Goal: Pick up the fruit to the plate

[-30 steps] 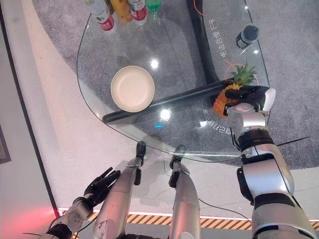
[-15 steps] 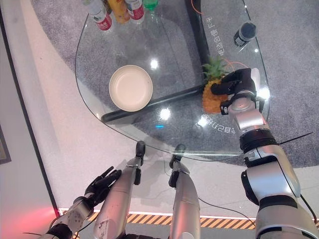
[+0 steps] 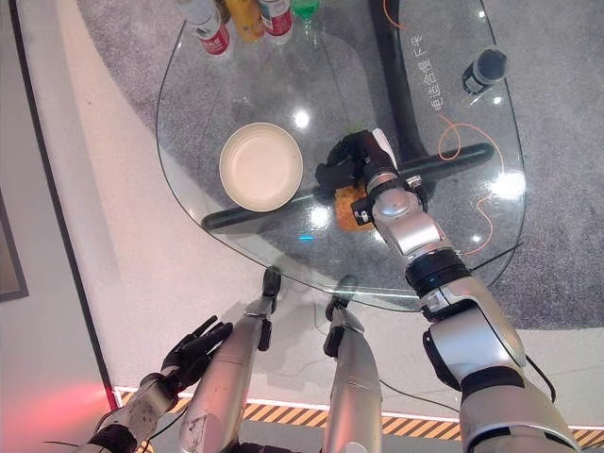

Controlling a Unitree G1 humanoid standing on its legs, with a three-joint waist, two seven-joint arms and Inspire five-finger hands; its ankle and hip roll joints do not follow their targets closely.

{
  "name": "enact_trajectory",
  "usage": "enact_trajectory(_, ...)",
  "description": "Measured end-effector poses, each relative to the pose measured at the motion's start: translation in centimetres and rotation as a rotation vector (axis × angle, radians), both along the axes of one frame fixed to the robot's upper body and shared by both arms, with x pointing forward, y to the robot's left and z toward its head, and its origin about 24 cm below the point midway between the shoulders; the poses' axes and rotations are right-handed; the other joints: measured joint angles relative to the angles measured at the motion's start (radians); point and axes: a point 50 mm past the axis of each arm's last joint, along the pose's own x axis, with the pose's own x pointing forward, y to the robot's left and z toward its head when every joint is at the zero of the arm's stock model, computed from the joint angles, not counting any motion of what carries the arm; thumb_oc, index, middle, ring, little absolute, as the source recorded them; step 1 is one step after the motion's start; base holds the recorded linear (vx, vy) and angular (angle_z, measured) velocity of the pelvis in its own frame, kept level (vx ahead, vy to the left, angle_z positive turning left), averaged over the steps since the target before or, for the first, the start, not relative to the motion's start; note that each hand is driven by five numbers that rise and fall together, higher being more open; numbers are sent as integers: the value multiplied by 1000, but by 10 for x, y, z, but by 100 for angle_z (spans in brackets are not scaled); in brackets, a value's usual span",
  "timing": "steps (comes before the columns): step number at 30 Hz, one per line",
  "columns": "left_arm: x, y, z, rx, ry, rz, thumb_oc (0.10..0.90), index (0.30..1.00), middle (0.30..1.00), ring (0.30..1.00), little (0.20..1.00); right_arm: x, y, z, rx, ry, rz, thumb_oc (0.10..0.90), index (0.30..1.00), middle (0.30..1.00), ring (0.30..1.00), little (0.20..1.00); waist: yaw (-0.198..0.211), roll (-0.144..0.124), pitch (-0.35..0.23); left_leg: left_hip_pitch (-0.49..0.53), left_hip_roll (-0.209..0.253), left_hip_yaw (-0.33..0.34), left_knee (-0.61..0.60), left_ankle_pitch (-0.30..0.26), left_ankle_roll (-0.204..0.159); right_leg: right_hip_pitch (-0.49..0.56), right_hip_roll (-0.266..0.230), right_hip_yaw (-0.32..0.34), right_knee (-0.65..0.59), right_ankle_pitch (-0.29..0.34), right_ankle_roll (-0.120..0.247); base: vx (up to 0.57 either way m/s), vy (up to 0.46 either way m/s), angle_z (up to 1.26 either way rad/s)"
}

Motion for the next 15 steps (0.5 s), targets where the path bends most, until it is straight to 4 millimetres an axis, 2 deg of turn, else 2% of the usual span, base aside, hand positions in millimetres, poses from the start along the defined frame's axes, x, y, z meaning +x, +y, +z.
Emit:
enact_trajectory(2, 0, 0, 0, 0, 0, 0, 800, 900, 900, 900, 900, 0, 0, 0, -2, -2, -3, 800, 900, 900, 900, 900, -1, 0, 0, 0, 0, 0, -1, 1, 2, 2, 0, 0, -4, 3, 1, 0, 0, 0)
enact_trajectory(15, 3, 1, 2, 2, -7, 0, 800, 900, 900, 900, 900, 0, -2, 3, -56, -42, -32, 800, 900, 900, 900, 900, -12, -10, 4, -11, 5, 0, 2, 7, 14, 3, -2, -17, -14, 10, 6, -20, 2, 1)
